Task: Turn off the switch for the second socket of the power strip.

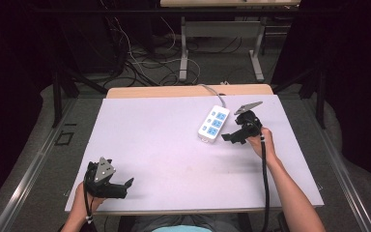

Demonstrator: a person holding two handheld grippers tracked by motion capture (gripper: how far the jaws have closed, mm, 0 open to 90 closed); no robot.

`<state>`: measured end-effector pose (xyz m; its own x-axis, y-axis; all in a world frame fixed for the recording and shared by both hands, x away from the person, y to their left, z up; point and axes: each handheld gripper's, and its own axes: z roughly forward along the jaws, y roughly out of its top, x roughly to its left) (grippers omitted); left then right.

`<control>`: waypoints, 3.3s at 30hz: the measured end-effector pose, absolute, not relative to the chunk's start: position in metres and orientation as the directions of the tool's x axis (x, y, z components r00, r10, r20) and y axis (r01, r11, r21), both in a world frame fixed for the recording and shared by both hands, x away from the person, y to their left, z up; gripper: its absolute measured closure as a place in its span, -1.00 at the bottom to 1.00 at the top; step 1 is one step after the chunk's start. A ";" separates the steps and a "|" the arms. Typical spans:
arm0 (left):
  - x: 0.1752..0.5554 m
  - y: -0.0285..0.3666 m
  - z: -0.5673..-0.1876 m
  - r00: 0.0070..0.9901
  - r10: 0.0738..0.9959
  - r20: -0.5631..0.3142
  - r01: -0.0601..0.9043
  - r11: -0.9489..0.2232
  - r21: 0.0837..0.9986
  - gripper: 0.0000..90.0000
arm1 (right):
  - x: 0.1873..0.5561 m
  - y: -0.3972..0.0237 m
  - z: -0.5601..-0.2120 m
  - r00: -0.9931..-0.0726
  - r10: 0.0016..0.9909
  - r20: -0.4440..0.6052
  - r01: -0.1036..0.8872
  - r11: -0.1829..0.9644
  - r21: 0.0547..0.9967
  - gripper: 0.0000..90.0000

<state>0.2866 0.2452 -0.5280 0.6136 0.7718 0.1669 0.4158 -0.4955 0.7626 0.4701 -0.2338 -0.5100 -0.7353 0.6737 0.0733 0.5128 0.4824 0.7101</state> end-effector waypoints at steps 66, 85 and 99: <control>0.286 0.244 -0.529 0.621 0.765 0.169 0.413 -0.503 0.759 -1.00 | 0.538 -0.187 -0.493 -0.734 0.669 0.117 0.545 0.477 0.689 -0.87; 0.287 0.245 -0.529 0.620 0.766 0.169 0.421 -0.507 0.752 -1.00 | 0.548 -0.177 -0.495 -0.693 0.717 0.075 0.547 0.454 0.704 0.48; 0.286 0.246 -0.529 0.617 0.770 0.161 0.426 -0.500 0.754 -0.99 | 0.550 -0.164 -0.509 -0.679 0.729 0.089 0.582 0.460 0.671 1.00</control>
<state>0.2863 0.2462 -0.5290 0.6171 0.7701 0.1614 0.4261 -0.4995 0.7542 0.5504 -0.1639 -0.5092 -0.6791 0.7286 0.0892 0.5819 0.4602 0.6706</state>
